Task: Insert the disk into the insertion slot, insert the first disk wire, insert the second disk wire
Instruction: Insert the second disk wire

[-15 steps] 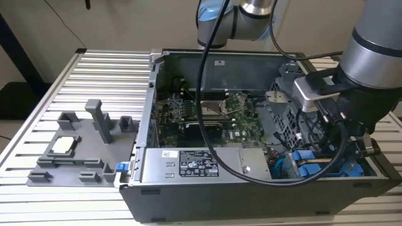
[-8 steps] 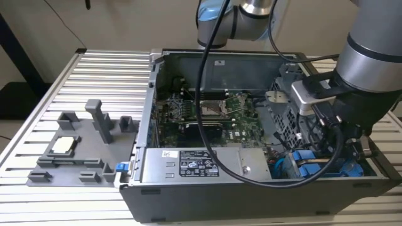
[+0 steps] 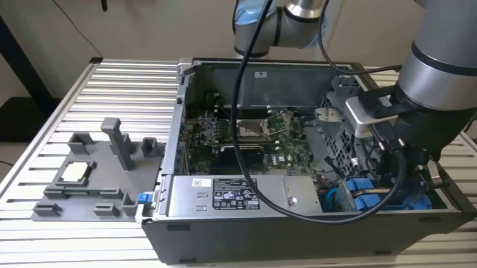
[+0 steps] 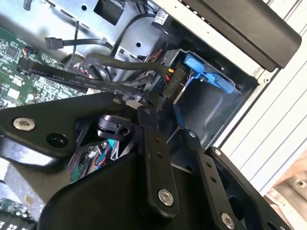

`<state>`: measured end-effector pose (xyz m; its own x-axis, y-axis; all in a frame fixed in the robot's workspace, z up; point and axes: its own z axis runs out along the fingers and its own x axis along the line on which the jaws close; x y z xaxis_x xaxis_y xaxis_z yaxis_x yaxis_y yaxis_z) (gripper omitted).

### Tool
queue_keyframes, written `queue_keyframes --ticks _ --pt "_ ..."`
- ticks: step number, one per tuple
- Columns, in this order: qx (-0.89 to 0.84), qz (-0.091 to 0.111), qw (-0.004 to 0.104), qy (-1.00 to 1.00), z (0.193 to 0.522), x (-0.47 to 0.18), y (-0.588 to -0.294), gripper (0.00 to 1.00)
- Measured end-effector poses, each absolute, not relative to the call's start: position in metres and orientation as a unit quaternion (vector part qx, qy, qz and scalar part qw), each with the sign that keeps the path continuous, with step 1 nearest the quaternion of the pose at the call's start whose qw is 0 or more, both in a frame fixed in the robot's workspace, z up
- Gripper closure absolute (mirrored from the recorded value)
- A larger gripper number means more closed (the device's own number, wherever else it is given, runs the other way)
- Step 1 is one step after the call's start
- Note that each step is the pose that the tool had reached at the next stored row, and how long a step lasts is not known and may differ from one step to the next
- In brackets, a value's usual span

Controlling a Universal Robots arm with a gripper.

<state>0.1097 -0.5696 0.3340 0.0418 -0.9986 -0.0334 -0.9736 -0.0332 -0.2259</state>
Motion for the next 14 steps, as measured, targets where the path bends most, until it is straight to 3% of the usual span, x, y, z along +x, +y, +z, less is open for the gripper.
queue_keyframes --ticks 6,14 --pt "-0.716 -0.067 0.093 0.689 0.337 0.11 -0.57 0.7" --pt "-0.716 -0.067 0.094 0.689 0.372 0.11 -0.57 0.7"
